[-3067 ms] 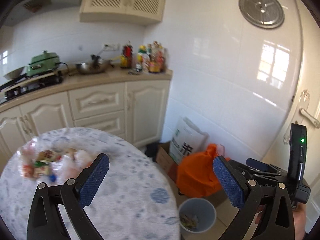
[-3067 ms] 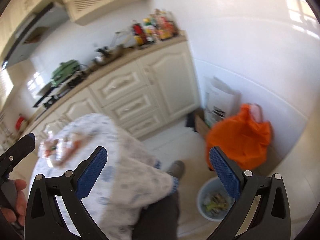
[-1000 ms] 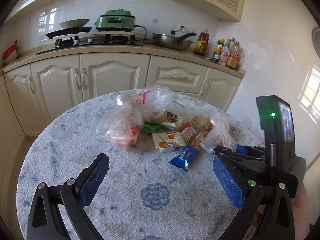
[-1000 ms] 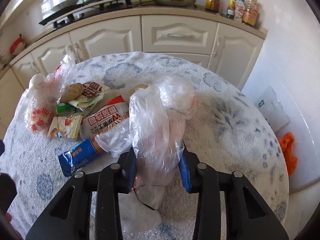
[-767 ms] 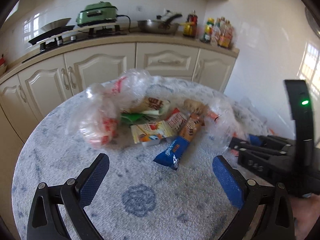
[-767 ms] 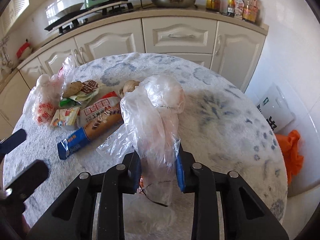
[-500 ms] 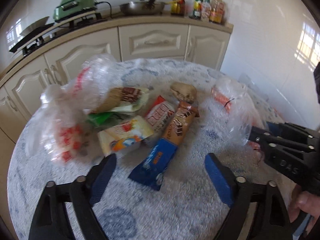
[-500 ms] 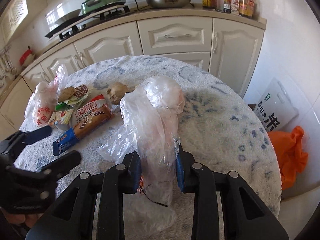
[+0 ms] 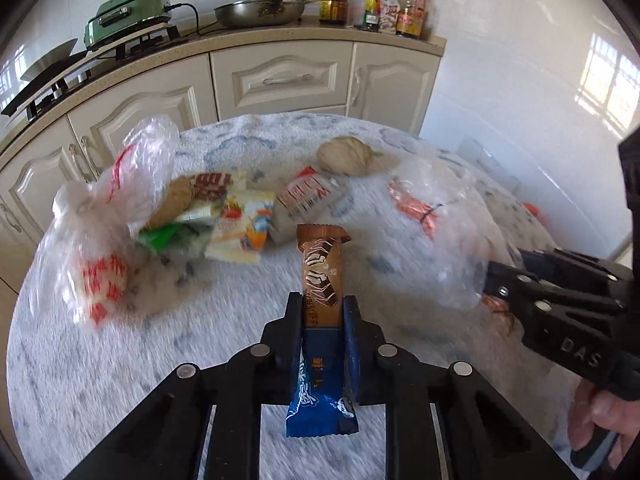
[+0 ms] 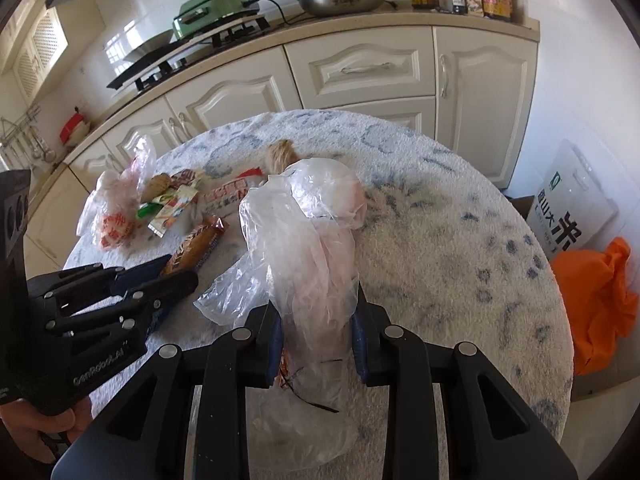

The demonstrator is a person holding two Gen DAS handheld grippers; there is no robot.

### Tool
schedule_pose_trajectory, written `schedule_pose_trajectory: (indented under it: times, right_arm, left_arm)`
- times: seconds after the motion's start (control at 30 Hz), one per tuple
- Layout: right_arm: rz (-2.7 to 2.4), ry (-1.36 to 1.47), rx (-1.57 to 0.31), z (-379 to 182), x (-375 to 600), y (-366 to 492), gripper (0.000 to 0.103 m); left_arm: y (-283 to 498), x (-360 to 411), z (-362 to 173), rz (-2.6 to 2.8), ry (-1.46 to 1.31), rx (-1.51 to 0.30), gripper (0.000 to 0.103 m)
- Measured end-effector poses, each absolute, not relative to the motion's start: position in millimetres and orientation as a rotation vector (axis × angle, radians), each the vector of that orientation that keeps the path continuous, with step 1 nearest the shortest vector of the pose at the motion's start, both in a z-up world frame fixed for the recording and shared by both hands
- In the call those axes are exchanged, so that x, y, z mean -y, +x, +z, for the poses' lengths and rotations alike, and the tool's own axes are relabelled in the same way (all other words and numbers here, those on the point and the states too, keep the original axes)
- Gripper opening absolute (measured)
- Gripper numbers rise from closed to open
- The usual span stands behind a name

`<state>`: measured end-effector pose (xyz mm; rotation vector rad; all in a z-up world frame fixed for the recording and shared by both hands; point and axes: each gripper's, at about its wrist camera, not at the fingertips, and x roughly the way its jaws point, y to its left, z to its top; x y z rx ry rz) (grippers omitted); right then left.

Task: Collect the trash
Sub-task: 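Lift the snack bar and clear bag off the table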

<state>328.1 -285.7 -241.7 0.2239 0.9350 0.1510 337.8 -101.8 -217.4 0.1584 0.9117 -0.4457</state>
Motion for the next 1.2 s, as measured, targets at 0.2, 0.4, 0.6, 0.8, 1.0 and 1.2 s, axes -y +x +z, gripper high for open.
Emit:
schedule_pose_trajectory:
  times: [0.2, 0.4, 0.6, 0.8, 1.0, 1.2]
  right_arm:
    - [0.151, 0.160, -0.941, -242, 275, 326, 0.030]
    - [0.194, 0.193, -0.941, -243, 283, 327, 0.028]
    - [0.227, 0.247, -0.921, -237, 295, 297, 0.028]
    - [0.238, 0.219, -0.879, -218, 298, 266, 0.027]
    - [0.254, 0.162, -0.936, -226, 294, 251, 0.031]
    - [0.232, 0.066, -0.949, -239, 282, 265, 0.031]
  left_arm:
    - [340, 108, -218, -0.434, 0.148, -0.898, 0.025]
    - [322, 113, -221, -0.462, 0.111, -0.895, 0.014]
    - [288, 90, -216, -0.441, 0.022, -0.859, 0.014]
    - [246, 81, -195, -0.398, -0.010, -0.763, 0.014]
    - [211, 82, -187, -0.394, -0.002, -0.743, 0.014]
    - [184, 82, -184, -0.394, -0.011, -0.756, 0.014]
